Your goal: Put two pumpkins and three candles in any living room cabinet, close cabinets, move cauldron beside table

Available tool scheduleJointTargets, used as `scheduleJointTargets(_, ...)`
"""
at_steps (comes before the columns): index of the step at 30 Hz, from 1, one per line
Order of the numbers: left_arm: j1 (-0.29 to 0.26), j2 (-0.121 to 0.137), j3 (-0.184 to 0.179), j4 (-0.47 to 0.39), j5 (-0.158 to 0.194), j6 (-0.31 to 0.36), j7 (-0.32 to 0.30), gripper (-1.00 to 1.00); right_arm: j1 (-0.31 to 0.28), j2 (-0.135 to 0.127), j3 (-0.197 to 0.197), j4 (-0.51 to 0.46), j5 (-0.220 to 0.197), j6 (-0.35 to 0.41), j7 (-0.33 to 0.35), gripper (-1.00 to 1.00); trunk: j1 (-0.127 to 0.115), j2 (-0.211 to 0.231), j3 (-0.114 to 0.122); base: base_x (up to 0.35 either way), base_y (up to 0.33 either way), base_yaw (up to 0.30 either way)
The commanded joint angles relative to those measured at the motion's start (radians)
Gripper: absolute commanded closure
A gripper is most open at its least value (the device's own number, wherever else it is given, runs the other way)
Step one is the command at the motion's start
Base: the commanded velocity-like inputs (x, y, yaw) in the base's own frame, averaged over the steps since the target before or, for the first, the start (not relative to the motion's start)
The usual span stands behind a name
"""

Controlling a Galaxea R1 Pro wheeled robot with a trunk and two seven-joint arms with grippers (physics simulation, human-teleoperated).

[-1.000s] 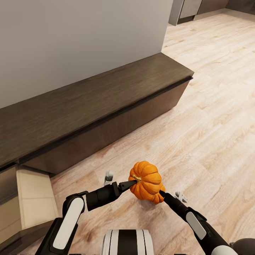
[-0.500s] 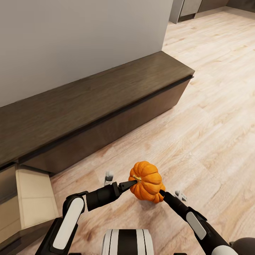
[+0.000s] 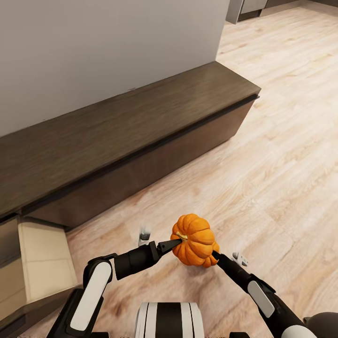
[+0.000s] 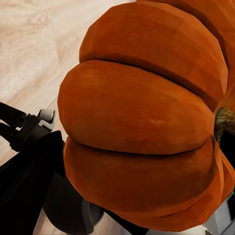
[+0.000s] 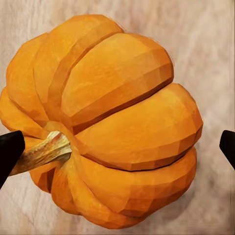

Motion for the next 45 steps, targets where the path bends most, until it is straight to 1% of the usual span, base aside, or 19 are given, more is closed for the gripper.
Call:
scheduleJointTargets(1,0.0,-0.001,0.001,0.0,0.002,0.005,-0.002,1.0,0.0,-0.001,0.004,0.0,-0.01,0.004,0.0,-1.0,0.0,0.0,-0.005,0.0,0.0,0.0)
scheduleJointTargets(2,0.0,-0.001,0.001,0.0,0.002,0.006,-0.002,1.0,0.0,-0.001,0.004,0.0,-0.01,0.004,0.0,-1.0,0.001,-0.001,-0.008,0.0,0.0,0.0)
scheduleJointTargets(7,0.0,-0.001,0.001,0.0,0.002,0.006,-0.002,1.0,0.0,-0.001,0.004,0.0,-0.01,0.004,0.0,-1.0,0.001,-0.001,-0.008,0.0,0.0,0.0)
scheduleJointTargets(11,0.0,-0.001,0.001,0.0,0.002,0.005,-0.002,1.0,-0.001,-0.001,0.004,0.0,-0.01,0.004,0.0,-1.0,0.002,-0.002,-0.024,0.0,0.0,0.0)
scheduleJointTargets(15,0.0,-0.001,0.001,0.0,0.002,0.005,-0.002,1.0,0.0,-0.001,0.004,0.0,-0.01,0.004,0.0,-1.0,0.002,-0.002,-0.024,0.0,0.0,0.0)
scheduleJointTargets(18,0.0,-0.001,0.001,0.0,0.002,0.005,-0.002,1.0,0.0,-0.001,0.004,0.0,-0.01,0.004,0.0,-1.0,0.004,-0.002,-0.035,0.0,0.0,0.0)
scheduleJointTargets(45,0.0,-0.001,0.001,0.001,0.002,0.005,-0.003,1.0,0.0,0.0,0.004,0.0,-0.009,0.004,-0.003,-1.0,0.004,-0.002,-0.035,0.016,0.006,0.0)
